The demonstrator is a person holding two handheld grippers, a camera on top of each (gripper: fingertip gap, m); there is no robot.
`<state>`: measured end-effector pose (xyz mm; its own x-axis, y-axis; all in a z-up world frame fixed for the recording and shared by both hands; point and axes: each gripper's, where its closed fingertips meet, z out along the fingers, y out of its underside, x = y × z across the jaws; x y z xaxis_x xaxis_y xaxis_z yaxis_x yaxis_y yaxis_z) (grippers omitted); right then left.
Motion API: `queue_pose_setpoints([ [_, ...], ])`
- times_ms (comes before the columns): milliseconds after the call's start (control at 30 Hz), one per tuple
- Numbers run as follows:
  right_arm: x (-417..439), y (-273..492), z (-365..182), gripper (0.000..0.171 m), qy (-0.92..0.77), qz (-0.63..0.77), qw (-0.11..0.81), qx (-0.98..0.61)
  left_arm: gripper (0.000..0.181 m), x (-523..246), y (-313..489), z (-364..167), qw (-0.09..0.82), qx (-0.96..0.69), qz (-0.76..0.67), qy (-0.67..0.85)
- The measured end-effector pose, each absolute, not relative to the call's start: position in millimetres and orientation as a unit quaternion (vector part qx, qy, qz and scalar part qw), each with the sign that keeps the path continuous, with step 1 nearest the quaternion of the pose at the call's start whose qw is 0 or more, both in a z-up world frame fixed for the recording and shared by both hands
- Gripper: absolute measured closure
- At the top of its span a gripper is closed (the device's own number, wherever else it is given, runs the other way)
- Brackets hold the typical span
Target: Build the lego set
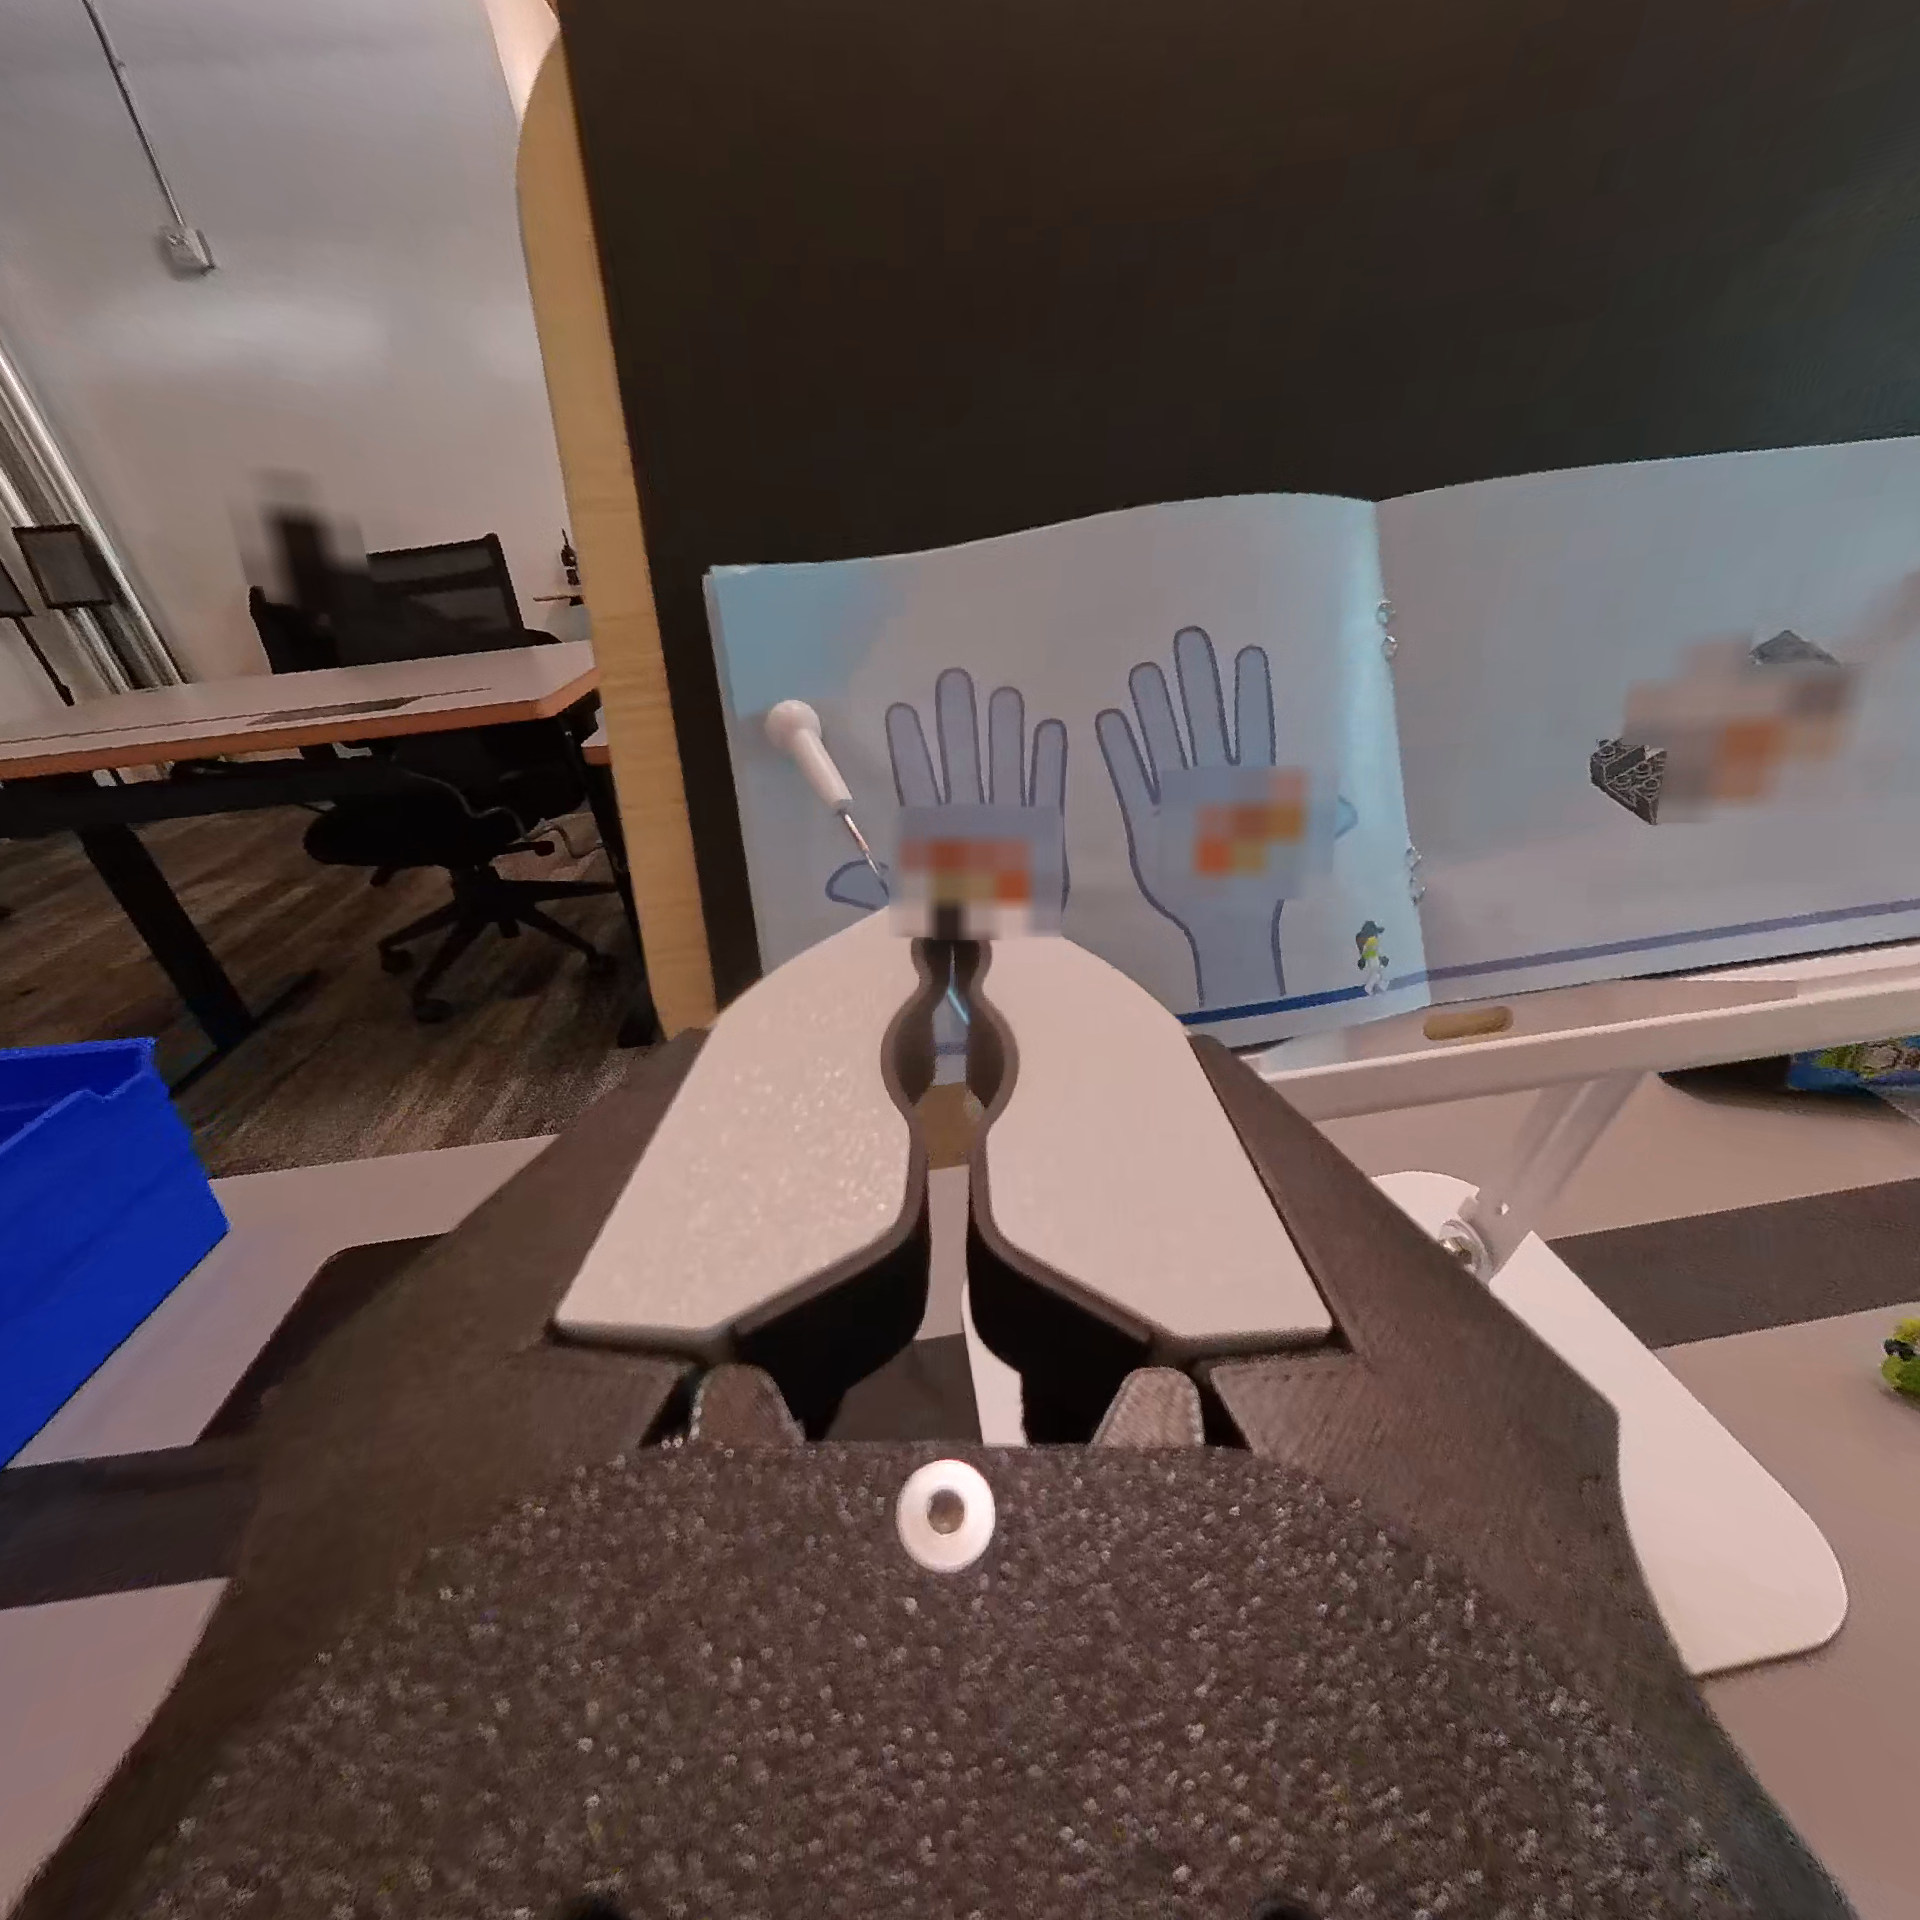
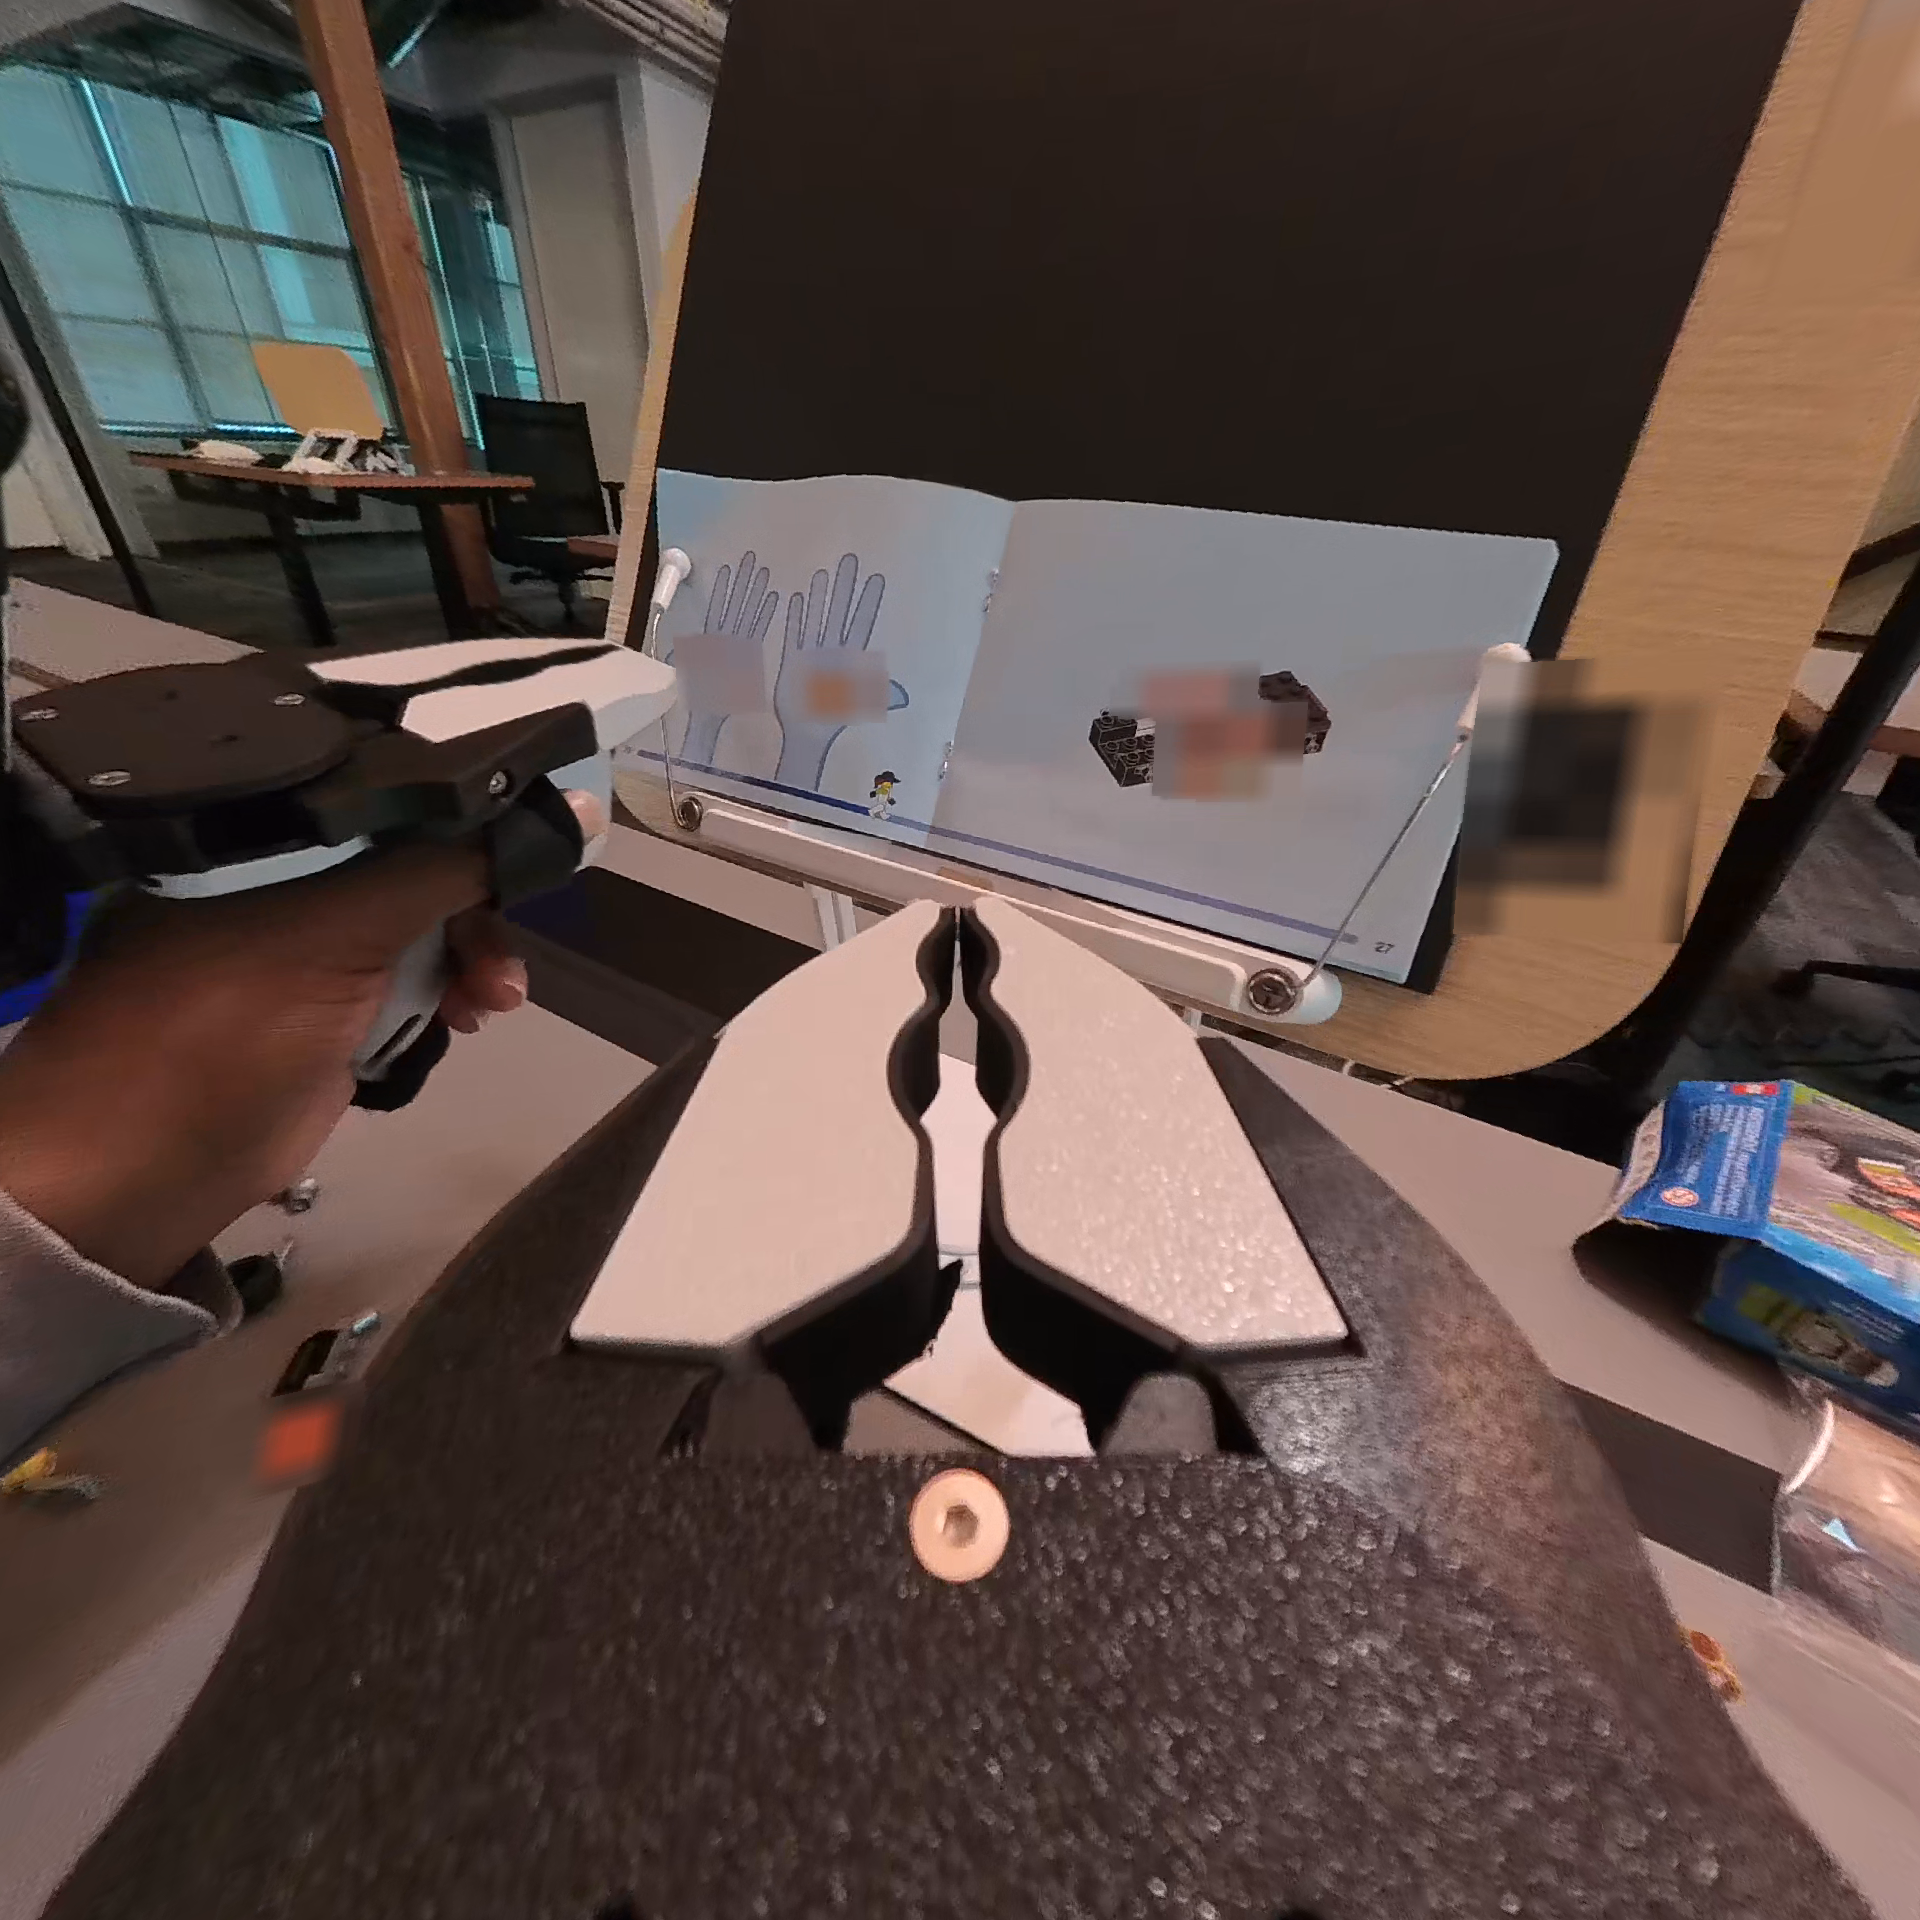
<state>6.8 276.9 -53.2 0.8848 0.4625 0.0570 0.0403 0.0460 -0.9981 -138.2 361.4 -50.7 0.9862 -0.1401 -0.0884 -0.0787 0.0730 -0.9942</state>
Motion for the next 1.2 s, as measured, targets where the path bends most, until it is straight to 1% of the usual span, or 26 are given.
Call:
queue_pose_setpoints([
  [233, 9.1, 278.8, -56.4, 0.169, -0.196, 0.144, 0.695, -0.676, 0.181, -130.4, 362.0, -53.3, 0.728, -0.679, -0.027, 0.086],
  [533, 11.2, 278.3, -55.3, 0.17, -0.2, 0.132, 0.693, -0.68, 0.181, -90.3, 347.0, -47.7, 0.731, -0.669, -0.052, 0.124],
  [900, 11.1, 278.5, -56.0, 0.17, -0.206, 0.122, 0.693, -0.68, 0.181, -78.8, 343.6, -50.8, 0.727, -0.67, -0.057, 0.139],
  [1200, 20.0, 282.9, -57.3, 0.171, -0.197, 0.114, 0.695, -0.682, 0.181, -56.7, 302.8, -63.0, 0.717, -0.673, -0.078, 0.162],
])
